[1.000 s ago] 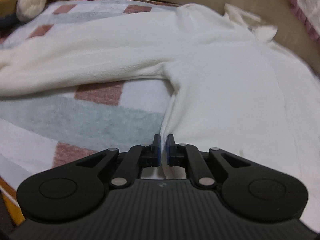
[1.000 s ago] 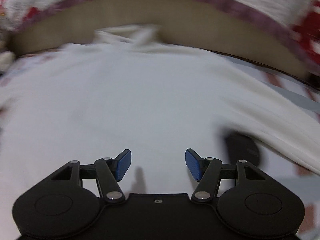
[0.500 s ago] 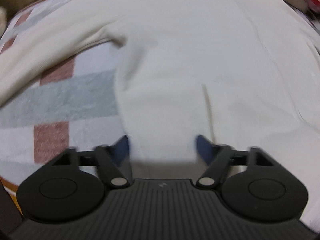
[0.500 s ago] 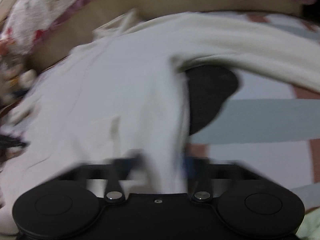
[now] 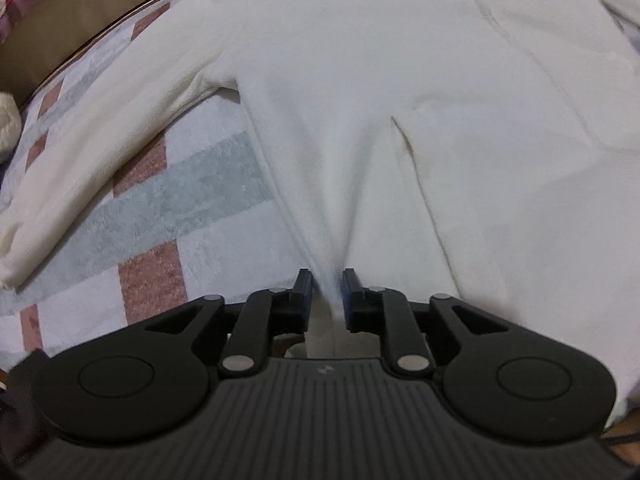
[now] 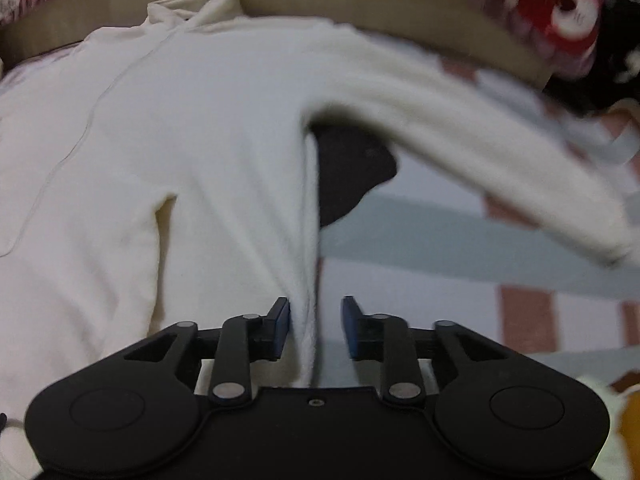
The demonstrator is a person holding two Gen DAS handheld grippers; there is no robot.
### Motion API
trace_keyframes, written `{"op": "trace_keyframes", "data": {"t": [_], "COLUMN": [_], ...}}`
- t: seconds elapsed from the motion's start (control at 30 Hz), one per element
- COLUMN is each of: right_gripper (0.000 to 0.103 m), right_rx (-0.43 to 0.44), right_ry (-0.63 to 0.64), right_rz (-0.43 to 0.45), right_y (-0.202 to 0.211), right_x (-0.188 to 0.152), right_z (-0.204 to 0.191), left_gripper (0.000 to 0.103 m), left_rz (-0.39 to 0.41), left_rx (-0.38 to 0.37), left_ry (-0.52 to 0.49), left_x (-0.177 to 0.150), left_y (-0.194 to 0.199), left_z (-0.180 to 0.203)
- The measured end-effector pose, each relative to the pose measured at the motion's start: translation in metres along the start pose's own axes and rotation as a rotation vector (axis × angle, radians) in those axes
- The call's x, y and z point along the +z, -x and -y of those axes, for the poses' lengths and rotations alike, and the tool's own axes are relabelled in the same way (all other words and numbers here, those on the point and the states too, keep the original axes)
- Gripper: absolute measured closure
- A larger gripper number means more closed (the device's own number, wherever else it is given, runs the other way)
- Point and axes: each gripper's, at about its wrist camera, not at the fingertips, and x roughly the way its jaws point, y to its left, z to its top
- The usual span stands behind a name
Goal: Fold clothes
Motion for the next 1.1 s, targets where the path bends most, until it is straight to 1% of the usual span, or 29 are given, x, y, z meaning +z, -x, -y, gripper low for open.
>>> {"op": "trace_keyframes", "data": {"t": [0.03, 0.07, 0.1, 0.13, 0.2, 0.23, 0.33, 0.4, 0.47, 0.5, 0.53, 0.6, 0.63, 0.7, 0.77, 0.8, 0.87, 0.9, 0.93, 1.0, 1.07, 1.1], "right_gripper": [0.066, 0.063, 0.061, 0.057, 0.052, 0.049, 0.049, 0.049, 0.048, 0.046, 0.041, 0.041, 0.041, 0.041, 0.041, 0.041, 0.041, 0.041, 0.041, 0.041, 0.041, 0.041], "right_rx": [0.022, 0.05, 0.119, 0.189, 0.32, 0.381, 0.493, 0.553, 0.613, 0.637, 0.66, 0.643, 0.61, 0.536, 0.497, 0.479, 0.443, 0.424, 0.406, 0.419, 0.429, 0.429], "right_ry": [0.013, 0.025, 0.038, 0.041, 0.038, 0.033, 0.041, 0.06, 0.078, 0.079, 0.079, 0.052, 0.072, 0.13, 0.195, 0.228, 0.294, 0.327, 0.36, 0.328, 0.307, 0.311], "right_rz": [0.032, 0.063, 0.088, 0.1, 0.111, 0.112, 0.101, 0.104, 0.108, 0.092, 0.073, 0.023, 0.022, 0.031, 0.085, 0.114, 0.172, 0.201, 0.231, 0.242, 0.245, 0.244], "right_y": [0.009, 0.018, 0.026, 0.03, 0.032, 0.032, 0.017, 0.011, 0.005, -0.001, -0.007, -0.025, -0.031, -0.043, -0.042, -0.041, -0.039, -0.038, -0.037, -0.042, -0.05, -0.055], "right_x": [0.005, 0.011, 0.019, 0.027, 0.043, 0.051, 0.085, 0.112, 0.139, 0.155, 0.172, 0.204, 0.215, 0.237, 0.233, 0.23, 0.224, 0.221, 0.218, 0.214, 0.212, 0.213], "right_z": [-0.008, -0.016, -0.028, -0.039, -0.065, -0.08, -0.131, -0.164, -0.196, -0.211, -0.224, -0.242, -0.251, -0.27, -0.283, -0.29, -0.302, -0.309, -0.315, -0.317, -0.319, -0.321], "left_gripper": [0.057, 0.046, 0.043, 0.039, 0.039, 0.039, 0.039, 0.038, 0.028, 0.026, 0.026, 0.028, 0.029, 0.029, 0.027, 0.027, 0.027, 0.027, 0.027, 0.027, 0.027, 0.027], "left_rz": [0.004, 0.026, 0.056, 0.07, 0.081, 0.087, 0.157, 0.218, 0.27, 0.291, 0.303, 0.319, 0.329, 0.351, 0.33, 0.324, 0.355, 0.367, 0.374, 0.408, 0.433, 0.431], "left_rx": [0.002, -0.004, -0.013, -0.019, -0.022, -0.009, 0.012, -0.034, -0.123, -0.184, -0.22, -0.251, -0.238, -0.156, -0.097, -0.089, -0.077, -0.036, 0.026, 0.166, 0.265, 0.315], "left_ry": [-0.001, 0.019, 0.046, 0.069, 0.123, 0.163, 0.32, 0.506, 0.754, 0.896, 1.031, 1.284, 1.364, 1.43, 1.47, 1.495, 1.545, 1.55, 1.543, 1.521, 1.496, 1.458], "left_x": [0.0, 0.001, 0.001, 0.002, 0.004, 0.005, 0.01, 0.011, 0.008, 0.004, -0.002, -0.013, -0.016, -0.019, -0.021, -0.024, -0.035, -0.038, -0.039, -0.039, -0.035, -0.029], "left_y": [0.001, 0.005, 0.01, 0.012, 0.012, 0.012, 0.022, 0.03, 0.029, 0.025, 0.017, 0.001, -0.004, -0.013, -0.021, -0.025, -0.03, -0.03, -0.029, -0.025, -0.021, -0.021], "left_z": [0.0, -0.002, -0.005, -0.008, -0.014, -0.019, -0.045, -0.077, -0.118, -0.14, -0.159, -0.194, -0.206, -0.221, -0.232, -0.235, -0.238, -0.239, -0.24, -0.244, -0.251, -0.256]}}
